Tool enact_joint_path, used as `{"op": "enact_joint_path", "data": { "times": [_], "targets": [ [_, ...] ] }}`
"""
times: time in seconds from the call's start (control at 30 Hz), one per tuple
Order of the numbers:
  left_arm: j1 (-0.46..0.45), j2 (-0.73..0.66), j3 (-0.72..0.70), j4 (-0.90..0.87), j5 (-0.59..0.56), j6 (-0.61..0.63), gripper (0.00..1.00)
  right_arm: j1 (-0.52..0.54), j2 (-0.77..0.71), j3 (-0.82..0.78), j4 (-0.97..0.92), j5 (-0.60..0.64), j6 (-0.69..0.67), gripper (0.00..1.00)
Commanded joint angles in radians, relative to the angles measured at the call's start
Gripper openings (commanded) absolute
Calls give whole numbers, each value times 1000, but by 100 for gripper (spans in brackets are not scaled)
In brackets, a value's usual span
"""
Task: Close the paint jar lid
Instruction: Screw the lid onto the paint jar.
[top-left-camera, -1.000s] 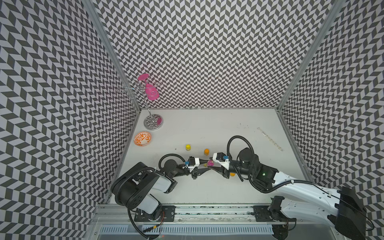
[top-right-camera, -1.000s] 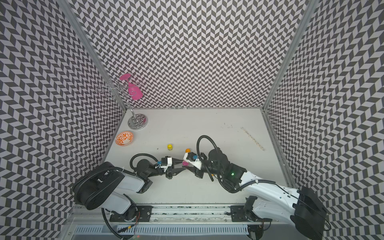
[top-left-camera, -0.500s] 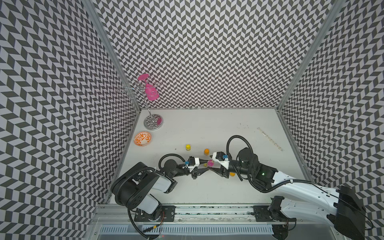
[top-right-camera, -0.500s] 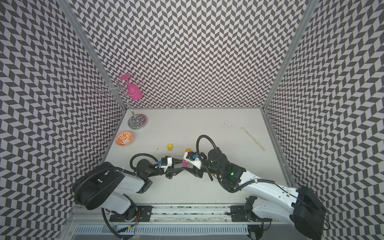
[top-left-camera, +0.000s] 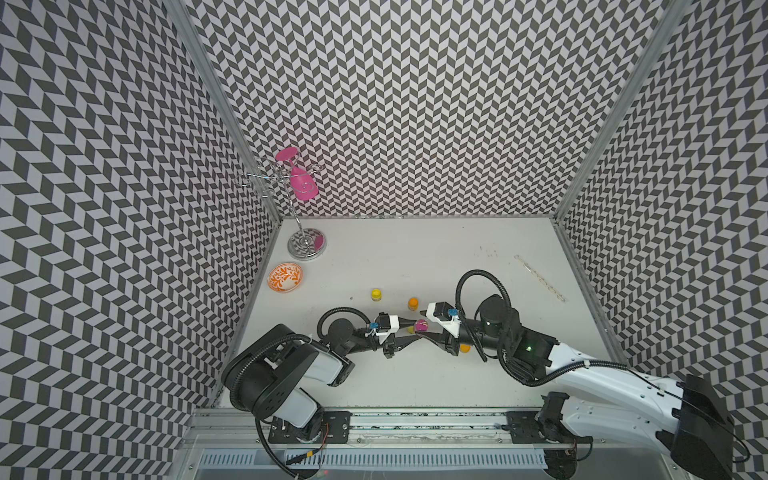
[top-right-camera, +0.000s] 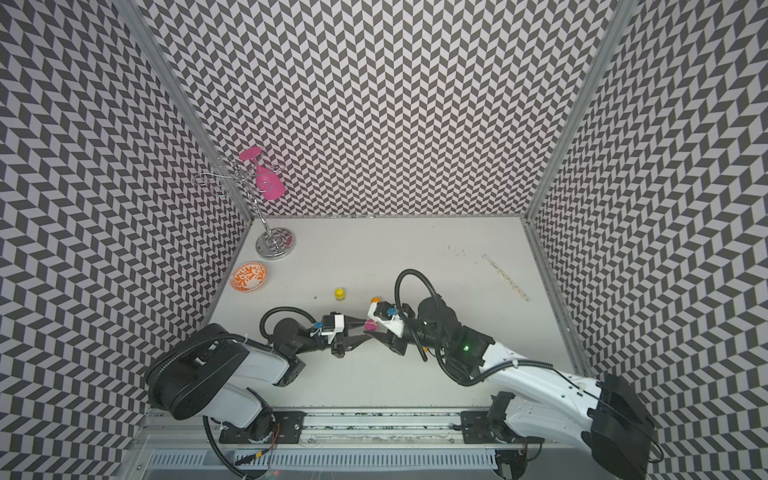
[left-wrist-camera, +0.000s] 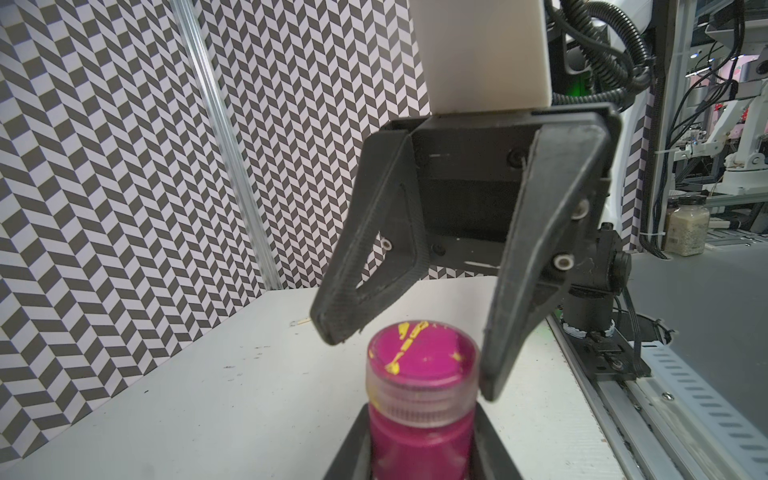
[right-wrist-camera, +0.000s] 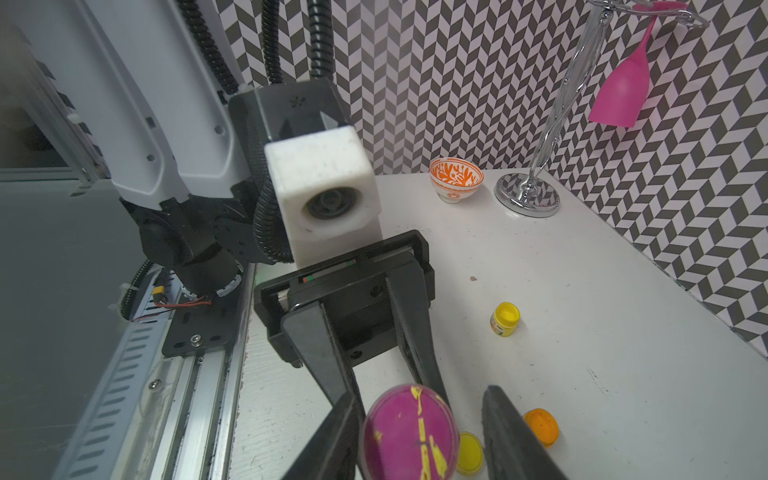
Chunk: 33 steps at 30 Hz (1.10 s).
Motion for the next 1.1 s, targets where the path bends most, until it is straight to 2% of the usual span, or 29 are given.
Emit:
{"op": "enact_joint_path", "data": {
  "times": [0.0, 0.3, 0.6, 0.93, 1.07],
  "targets": [
    [3, 2, 19, 74, 12, -6, 29, -5, -5, 33, 32, -8, -3, 46],
    [3, 1, 20, 74, 11, -6, 29, -4, 13, 35, 34, -5, 0, 40],
    [3, 1, 21, 71, 11, -5, 29, -5, 25, 36, 35, -9, 0, 40],
    [3, -3, 22, 68, 3, -10, 29, -4, 21, 27, 53, 17, 21, 27],
    [1, -23, 15, 69, -49, -15, 28, -4, 36, 23, 69, 44, 41, 24]
  ]
}}
